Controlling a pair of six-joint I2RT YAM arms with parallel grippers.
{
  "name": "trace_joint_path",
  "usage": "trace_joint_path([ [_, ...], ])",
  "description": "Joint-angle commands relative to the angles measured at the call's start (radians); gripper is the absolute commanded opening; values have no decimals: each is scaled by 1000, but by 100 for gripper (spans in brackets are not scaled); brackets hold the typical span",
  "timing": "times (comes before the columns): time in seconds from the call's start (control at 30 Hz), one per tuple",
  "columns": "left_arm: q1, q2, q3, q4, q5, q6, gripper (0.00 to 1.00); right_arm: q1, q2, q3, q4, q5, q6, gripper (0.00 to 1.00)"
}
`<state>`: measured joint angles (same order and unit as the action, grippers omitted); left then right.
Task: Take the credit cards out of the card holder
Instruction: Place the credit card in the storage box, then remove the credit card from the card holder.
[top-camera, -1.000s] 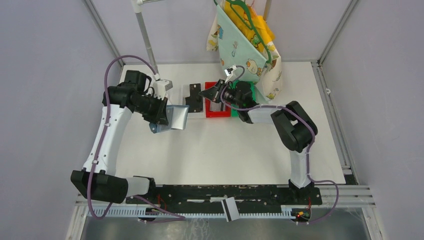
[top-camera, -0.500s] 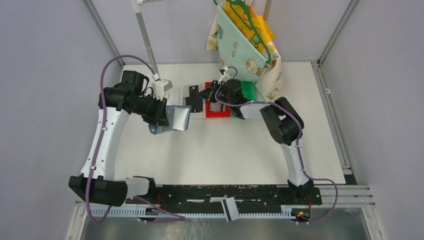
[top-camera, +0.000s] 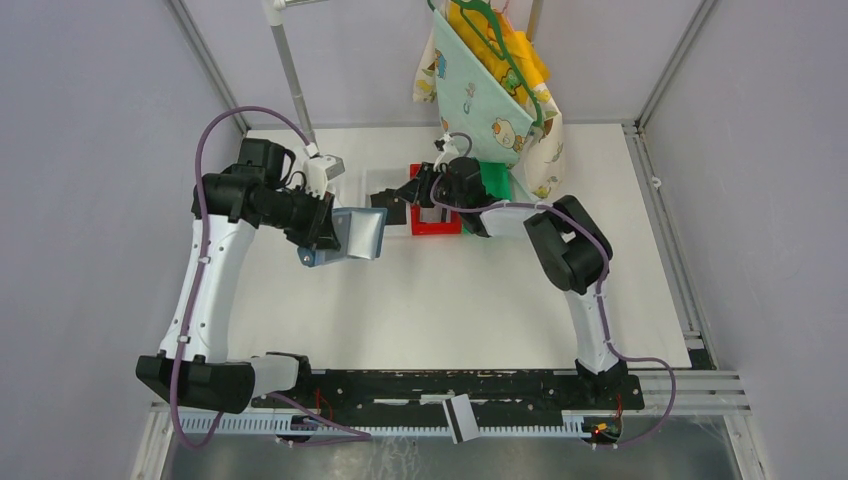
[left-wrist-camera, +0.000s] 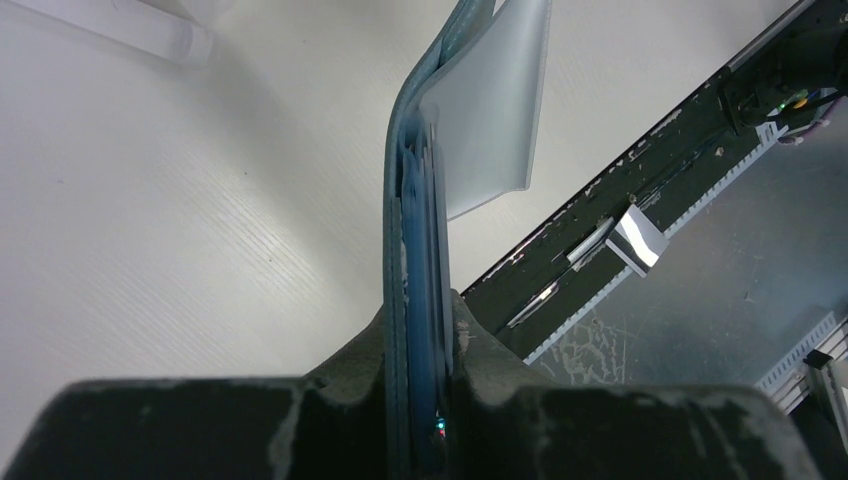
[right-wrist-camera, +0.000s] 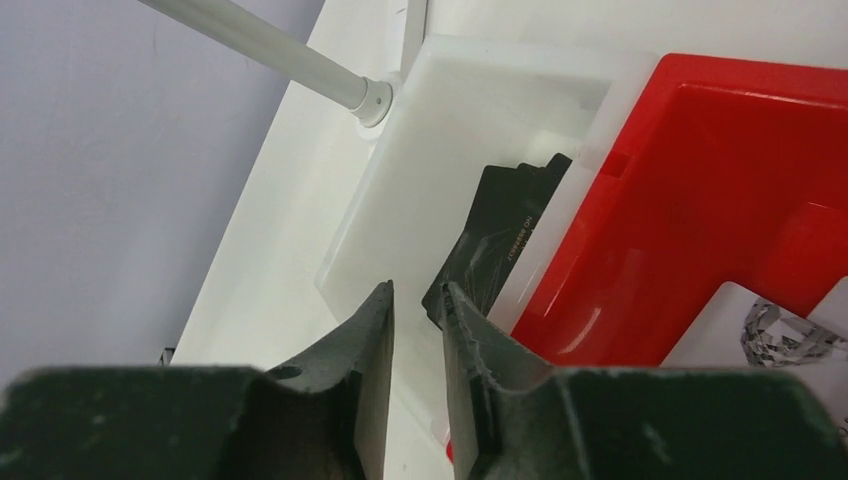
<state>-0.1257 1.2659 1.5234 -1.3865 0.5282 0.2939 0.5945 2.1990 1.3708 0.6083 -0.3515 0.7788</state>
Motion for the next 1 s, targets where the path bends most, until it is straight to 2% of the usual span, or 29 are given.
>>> trace_joint_path([
  [0.0,0,-28,49,2,38,30,2,1,-153,-11,-38,44,-101,32],
  [0.1,0,-28,48,2,48,34,2,1,-258,-92,-2,45,-122,44],
  [0.3,0,-25,41,-8,125,89,2,1,-547,-299,116,-78,-142,90],
  [0.37,0,-31,30,-14,161,128,2,1,-634,-383,202,-133,-97,98],
  [0.47,0,-45,12,-4,196,171,2,6,-719,-475,364,-226,34,98],
  [0.53,0,-44,9,-1,203,179,2,34,-754,-487,371,-257,54,98],
  [0.77,0,-31,26,-29,244,206,2,191,-799,-425,115,-202,-152,98],
  [0.97,-1,-42,43,-48,282,221,2,267,-817,-408,-113,8,-352,98],
])
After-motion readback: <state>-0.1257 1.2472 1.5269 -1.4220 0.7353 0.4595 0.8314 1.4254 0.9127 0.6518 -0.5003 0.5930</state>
